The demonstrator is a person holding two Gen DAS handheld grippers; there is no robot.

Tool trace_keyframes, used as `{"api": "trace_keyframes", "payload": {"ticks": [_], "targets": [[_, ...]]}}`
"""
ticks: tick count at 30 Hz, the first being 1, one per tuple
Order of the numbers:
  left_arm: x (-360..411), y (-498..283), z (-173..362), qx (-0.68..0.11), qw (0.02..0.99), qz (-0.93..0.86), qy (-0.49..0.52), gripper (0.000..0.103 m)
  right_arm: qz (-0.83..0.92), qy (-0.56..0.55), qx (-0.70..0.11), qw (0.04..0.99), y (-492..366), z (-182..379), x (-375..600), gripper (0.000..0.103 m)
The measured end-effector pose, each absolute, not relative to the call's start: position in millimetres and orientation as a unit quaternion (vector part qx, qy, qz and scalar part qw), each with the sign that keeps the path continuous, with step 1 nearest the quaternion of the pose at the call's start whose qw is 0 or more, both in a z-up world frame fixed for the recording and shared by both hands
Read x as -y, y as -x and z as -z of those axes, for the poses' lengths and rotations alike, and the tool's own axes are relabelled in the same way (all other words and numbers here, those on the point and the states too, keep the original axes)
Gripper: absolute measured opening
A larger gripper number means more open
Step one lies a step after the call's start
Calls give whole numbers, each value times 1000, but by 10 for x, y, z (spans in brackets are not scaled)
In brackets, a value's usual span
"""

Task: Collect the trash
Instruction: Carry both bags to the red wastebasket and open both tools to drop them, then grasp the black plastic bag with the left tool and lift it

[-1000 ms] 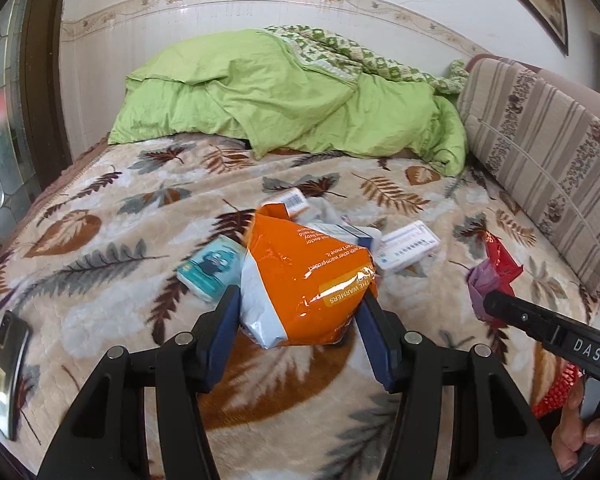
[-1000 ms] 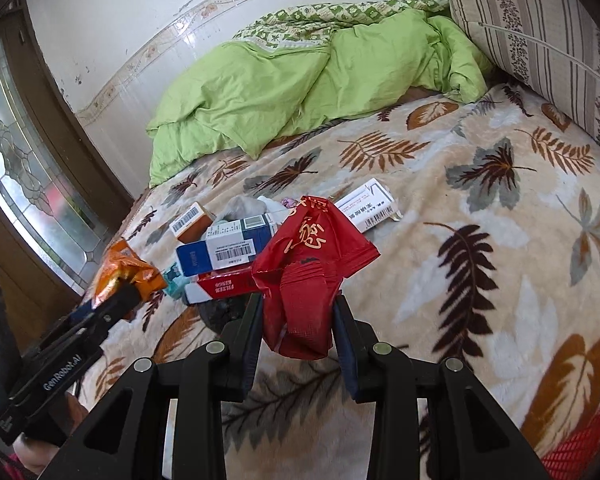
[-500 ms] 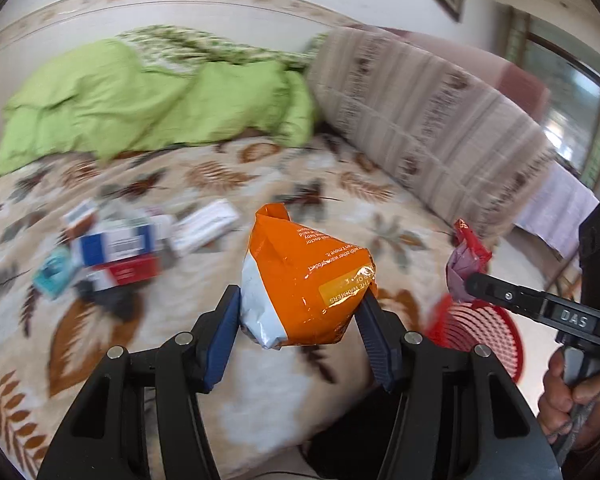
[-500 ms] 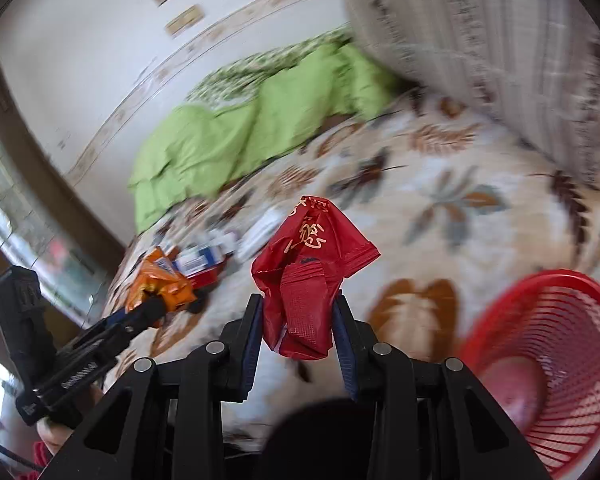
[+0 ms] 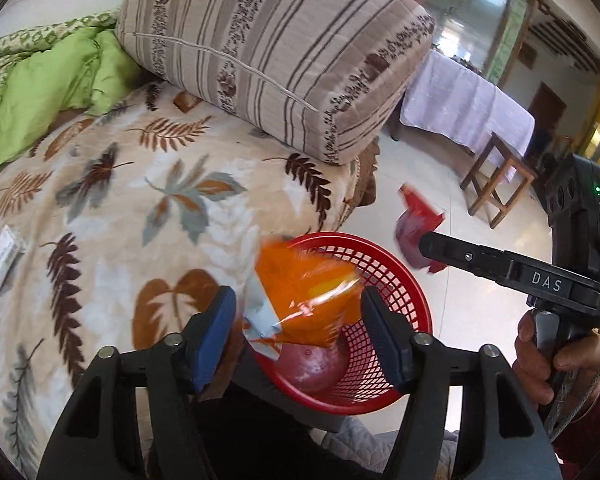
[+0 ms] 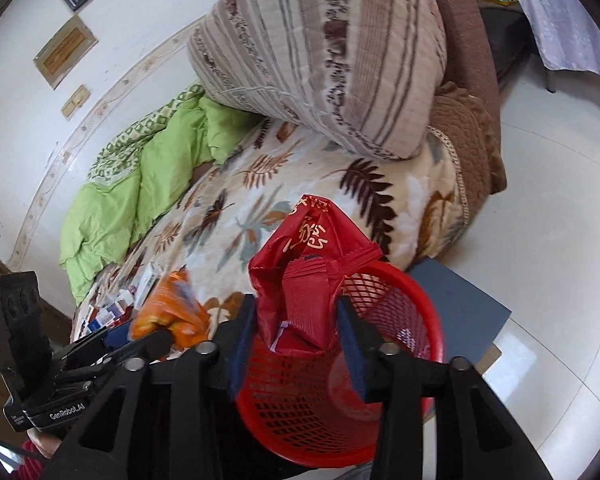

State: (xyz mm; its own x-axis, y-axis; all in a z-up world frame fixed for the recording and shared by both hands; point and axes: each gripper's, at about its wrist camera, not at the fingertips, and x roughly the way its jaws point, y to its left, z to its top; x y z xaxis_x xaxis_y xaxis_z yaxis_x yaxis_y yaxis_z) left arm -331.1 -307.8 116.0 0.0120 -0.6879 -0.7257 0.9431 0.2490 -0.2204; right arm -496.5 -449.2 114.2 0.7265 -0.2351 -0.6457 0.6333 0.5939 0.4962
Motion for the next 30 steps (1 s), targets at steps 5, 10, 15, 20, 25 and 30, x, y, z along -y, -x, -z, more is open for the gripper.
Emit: {"api": "trace_keyframes", "payload": {"ticks": [5,10,15,20,25,30], "targets": [[2948,3290,-1204,-384,696,587,-153,68,252,-370,-273,852,4922,-1123,4541,53],[2761,3123,-1292,-368,731,558,-140,74,227,-363,-280,860,4646,-1136,4426,57],[2342,2860,-1334,-355,778,500,-135,75,172,-333,-302,877,4137,-1143,4075,59],[1766,2529,-1336,-359,815,442,-108,75,123,-282,-332,891,3539,-1168,3657,59],[1155,2180,-1243,-359,851,374,-83,79,85,-243,-347,902,3045,-1217,3285,59],[558,1724,-973,-404,862,304,-28,79,44,-214,-369,903,2546,-1131,2880,60]]}}
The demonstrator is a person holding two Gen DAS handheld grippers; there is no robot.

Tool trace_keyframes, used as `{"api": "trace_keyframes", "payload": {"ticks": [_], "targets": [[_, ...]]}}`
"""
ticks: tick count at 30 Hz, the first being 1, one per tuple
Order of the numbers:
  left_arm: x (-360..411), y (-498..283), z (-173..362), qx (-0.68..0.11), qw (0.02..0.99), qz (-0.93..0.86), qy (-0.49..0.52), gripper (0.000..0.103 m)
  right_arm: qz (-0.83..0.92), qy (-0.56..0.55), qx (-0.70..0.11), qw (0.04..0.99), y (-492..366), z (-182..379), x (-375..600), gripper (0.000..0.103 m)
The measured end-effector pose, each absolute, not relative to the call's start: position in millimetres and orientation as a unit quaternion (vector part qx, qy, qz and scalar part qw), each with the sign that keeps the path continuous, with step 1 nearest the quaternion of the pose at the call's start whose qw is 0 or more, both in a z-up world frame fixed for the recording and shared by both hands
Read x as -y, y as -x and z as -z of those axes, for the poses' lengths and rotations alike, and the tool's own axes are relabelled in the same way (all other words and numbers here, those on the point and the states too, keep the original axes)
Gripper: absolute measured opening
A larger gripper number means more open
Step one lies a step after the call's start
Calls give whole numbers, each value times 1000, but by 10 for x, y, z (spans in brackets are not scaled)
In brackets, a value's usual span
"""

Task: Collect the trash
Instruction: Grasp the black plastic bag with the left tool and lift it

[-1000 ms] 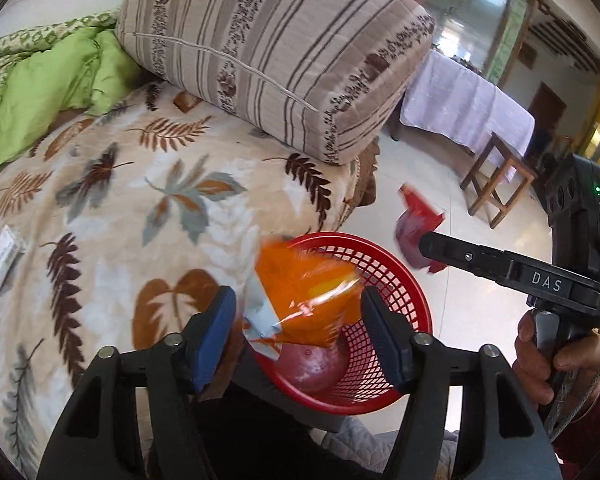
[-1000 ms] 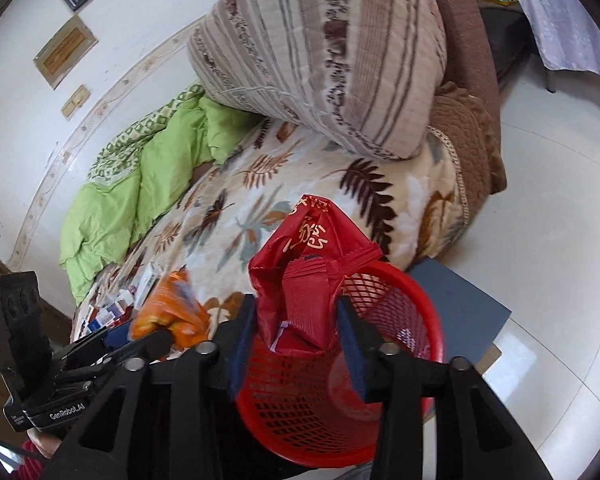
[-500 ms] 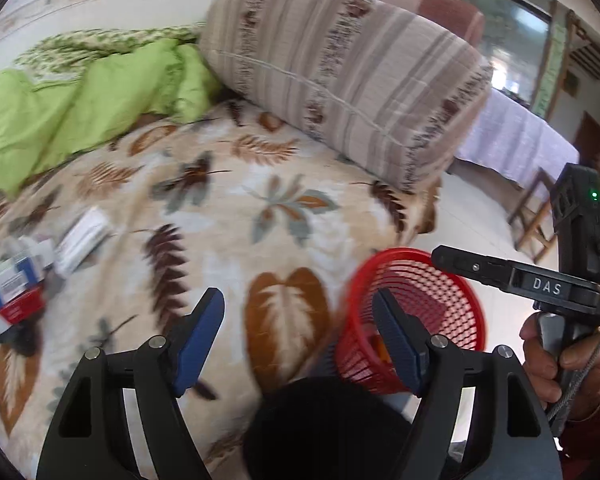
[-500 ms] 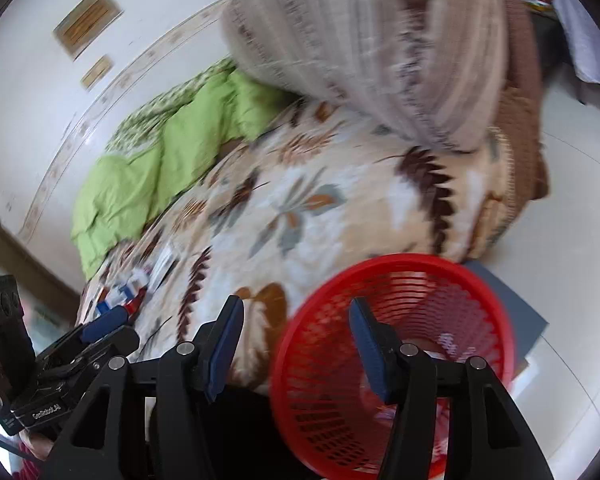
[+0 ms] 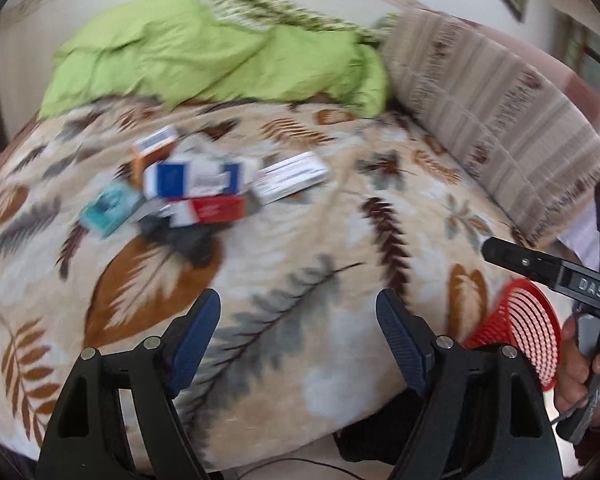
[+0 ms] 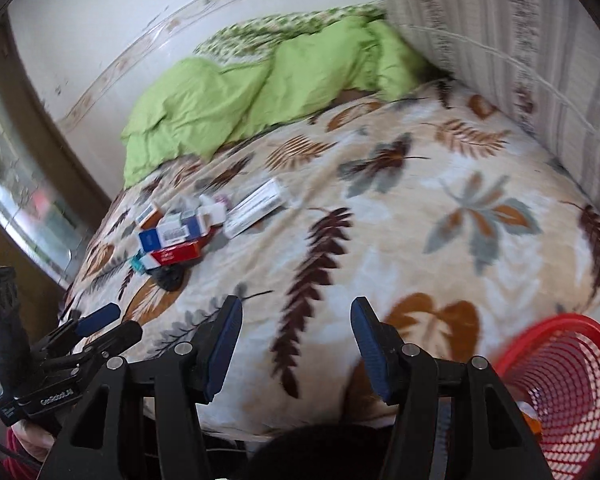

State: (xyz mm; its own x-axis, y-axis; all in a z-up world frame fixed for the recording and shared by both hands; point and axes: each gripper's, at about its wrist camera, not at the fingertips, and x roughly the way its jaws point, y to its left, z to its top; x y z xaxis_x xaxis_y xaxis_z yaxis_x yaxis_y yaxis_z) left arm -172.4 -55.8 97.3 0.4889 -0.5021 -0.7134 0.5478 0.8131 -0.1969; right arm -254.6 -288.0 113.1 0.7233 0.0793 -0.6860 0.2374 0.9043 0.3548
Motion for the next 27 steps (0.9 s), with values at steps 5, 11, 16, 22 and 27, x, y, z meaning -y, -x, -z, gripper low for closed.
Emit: {"api": "trace_keyframes", "payload": {"ticks": [5,11,16,22,27], "targets": [[139,1356,-715,-438,862,254,28,79,23,-187,-375,908,2017,-1004,2555,60],[109,1056,-560,-453,861,223,62,79,27,-195,-369,908,1727,-852,2512,60],[363,704,-486,-456,867,193,52,79,21,-207,-353,912,1736,-875,2523,60],[619,392,-243,-479,859,177,22,51,18,-197,-342,919,1771,-909,2528,60],[425,445,-293,-467,869,165,20,44,11,-218,-341,914,1765,-891,2554,60]]}}
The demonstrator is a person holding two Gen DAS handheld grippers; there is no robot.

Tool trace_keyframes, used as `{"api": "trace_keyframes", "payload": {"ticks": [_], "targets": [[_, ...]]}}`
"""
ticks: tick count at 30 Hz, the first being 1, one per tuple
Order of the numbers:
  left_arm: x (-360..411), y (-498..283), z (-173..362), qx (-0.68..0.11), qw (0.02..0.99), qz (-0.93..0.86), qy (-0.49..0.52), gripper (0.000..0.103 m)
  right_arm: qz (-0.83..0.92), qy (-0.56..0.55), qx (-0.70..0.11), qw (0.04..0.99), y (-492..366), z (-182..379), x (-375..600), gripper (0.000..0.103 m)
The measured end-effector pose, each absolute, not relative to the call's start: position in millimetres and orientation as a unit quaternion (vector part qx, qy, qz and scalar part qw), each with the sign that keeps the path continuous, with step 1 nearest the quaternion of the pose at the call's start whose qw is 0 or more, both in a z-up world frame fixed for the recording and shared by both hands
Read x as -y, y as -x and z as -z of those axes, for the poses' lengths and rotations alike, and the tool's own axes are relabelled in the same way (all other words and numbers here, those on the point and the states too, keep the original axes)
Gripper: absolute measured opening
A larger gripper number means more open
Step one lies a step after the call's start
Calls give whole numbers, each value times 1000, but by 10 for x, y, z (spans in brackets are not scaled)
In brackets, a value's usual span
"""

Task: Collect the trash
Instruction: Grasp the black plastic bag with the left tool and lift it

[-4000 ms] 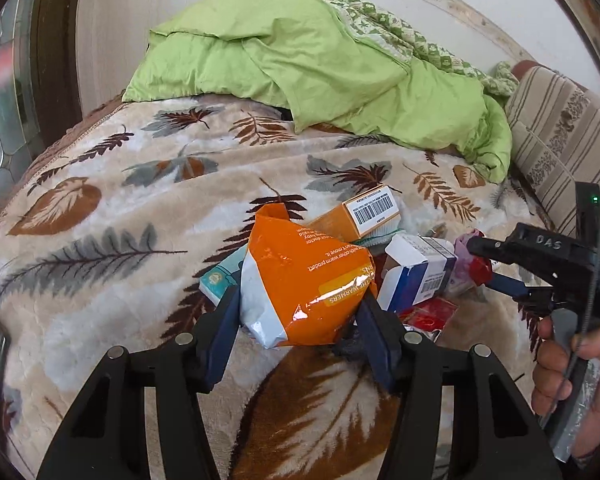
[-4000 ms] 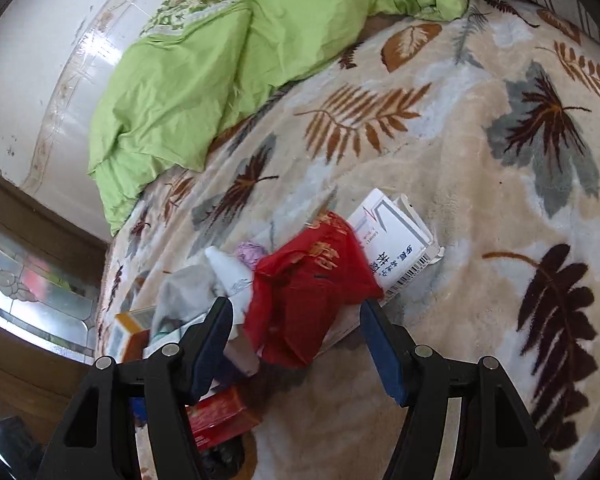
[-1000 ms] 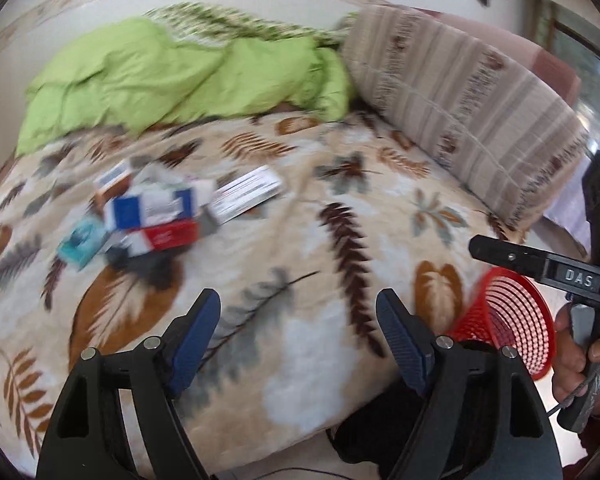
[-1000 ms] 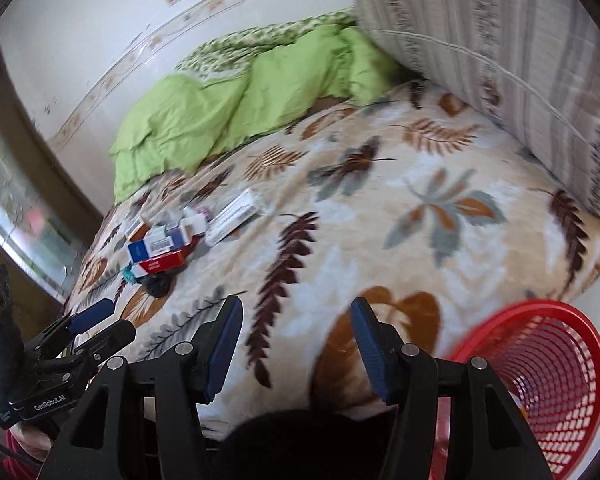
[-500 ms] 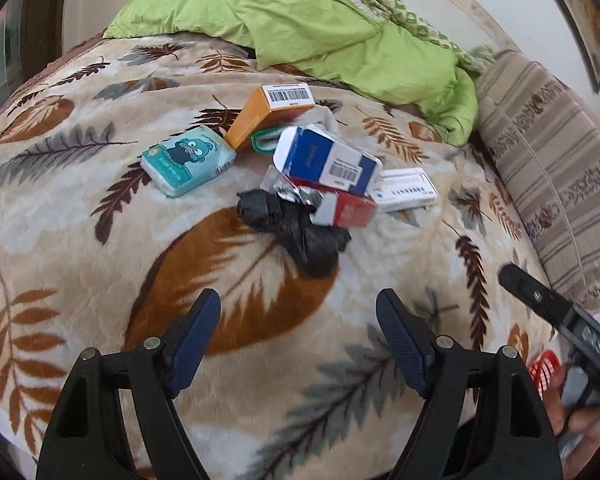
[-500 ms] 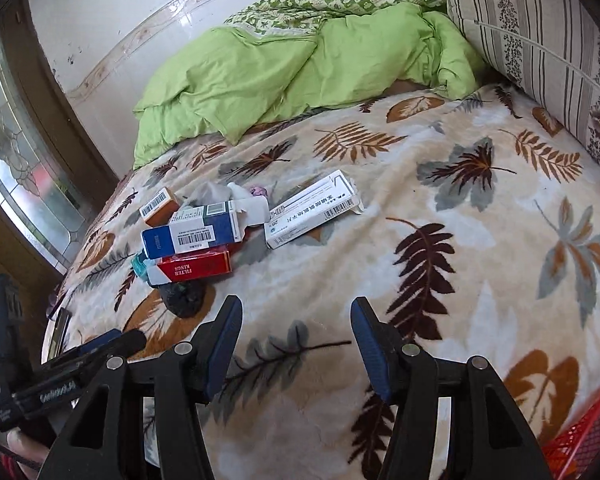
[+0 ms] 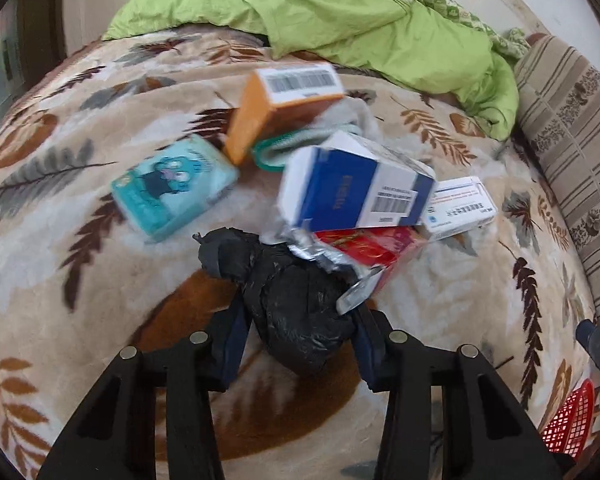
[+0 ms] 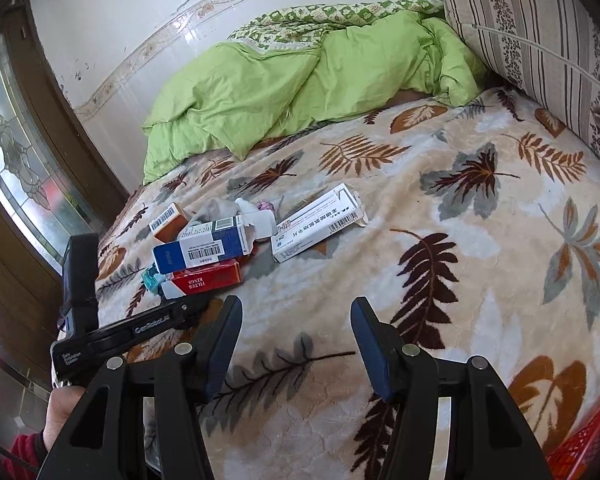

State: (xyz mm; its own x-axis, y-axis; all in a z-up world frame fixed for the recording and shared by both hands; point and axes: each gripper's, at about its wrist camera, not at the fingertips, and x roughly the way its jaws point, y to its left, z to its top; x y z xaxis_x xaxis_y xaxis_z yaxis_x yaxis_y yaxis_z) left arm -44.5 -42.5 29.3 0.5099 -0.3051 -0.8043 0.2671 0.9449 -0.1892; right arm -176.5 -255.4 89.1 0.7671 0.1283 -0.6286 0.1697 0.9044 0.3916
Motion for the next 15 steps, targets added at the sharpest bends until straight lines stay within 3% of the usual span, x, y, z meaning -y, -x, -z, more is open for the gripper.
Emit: {"api": "trace_keyframes", "payload": {"ticks": [15], "targets": [[-499,607,-514,-422,898,121,28,45,-52,-282,-396,872,1161,-695,2155,64]]}}
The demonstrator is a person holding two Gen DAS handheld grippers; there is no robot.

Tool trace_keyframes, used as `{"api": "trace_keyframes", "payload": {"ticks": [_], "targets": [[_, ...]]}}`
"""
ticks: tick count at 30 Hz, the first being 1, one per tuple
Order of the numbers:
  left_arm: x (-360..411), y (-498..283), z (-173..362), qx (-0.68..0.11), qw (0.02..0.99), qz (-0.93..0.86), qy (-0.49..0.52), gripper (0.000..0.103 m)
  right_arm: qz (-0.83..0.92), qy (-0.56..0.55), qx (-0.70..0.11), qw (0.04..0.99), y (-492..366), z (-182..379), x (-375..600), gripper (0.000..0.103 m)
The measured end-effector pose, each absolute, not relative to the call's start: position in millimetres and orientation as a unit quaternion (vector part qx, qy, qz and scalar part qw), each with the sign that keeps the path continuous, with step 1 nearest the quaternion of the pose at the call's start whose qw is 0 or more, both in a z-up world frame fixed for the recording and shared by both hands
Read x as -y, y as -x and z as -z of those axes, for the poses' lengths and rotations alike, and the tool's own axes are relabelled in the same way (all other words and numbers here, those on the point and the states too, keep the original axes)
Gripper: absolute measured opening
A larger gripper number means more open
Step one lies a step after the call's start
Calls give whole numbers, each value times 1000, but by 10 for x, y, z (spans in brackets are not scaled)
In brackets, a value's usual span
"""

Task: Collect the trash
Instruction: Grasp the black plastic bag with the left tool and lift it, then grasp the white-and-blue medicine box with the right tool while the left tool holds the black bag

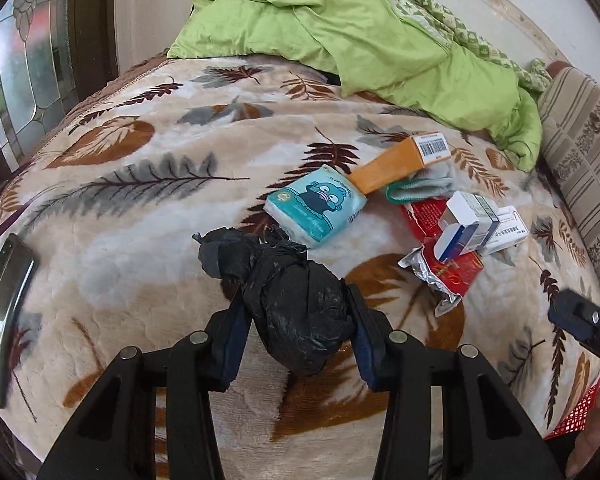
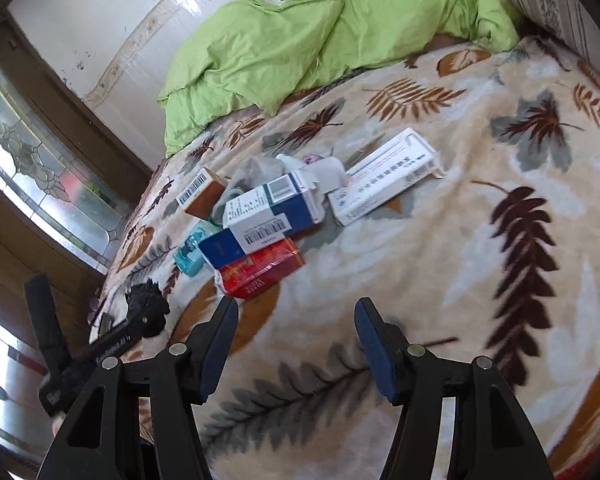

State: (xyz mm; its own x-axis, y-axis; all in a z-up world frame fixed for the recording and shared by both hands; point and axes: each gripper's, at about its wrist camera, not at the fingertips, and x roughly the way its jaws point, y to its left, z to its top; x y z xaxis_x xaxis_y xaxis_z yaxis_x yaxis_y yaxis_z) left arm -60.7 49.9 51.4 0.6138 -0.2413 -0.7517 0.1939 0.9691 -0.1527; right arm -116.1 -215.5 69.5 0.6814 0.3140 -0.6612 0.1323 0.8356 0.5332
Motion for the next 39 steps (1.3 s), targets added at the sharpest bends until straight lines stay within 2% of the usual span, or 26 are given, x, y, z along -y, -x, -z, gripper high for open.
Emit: {"api": "trace_keyframes", "payload": {"ticks": [2,5,10,14,18,19,20,22,27,34,39], "targets": [[-520,599,-524,-420,899,123,29,45,-50,-291,-392,871,1027,-749,2089,65],[-523,575,-548,-416,900,127,29,45,-31,-308,-394,866,757,-827,1978,75],[-519,531,-565,-413,901,129,39,45,55,-331,-438,834,233,-798,1890,75],[-521,512,-576,-412,900,133,43,45,103,-306,-478,817,-124,-683,1834,75],[-523,507,-583,-413,898,144,51,45,100,-300,-493,811,-117,-549,1886,75],[-511,517,-588,-412,898,146,49,45,90,-300,-493,812,-60,-525,1914,72],[-489,522,-598,-410,898,149,45,45,78,-300,-494,813,-11,-518,1923,63],[-446,544,-609,-407,899,154,39,45,59,-282,-488,824,123,-569,1957,52],[-310,596,-609,-406,898,171,22,45,53,-209,-452,866,533,-724,2039,44],[-150,666,-577,-404,898,175,4,45,42,-171,-402,899,1010,-608,2090,43],[-58,689,-585,-399,900,178,-2,45,16,-162,-377,912,1036,-705,2040,43]]}}
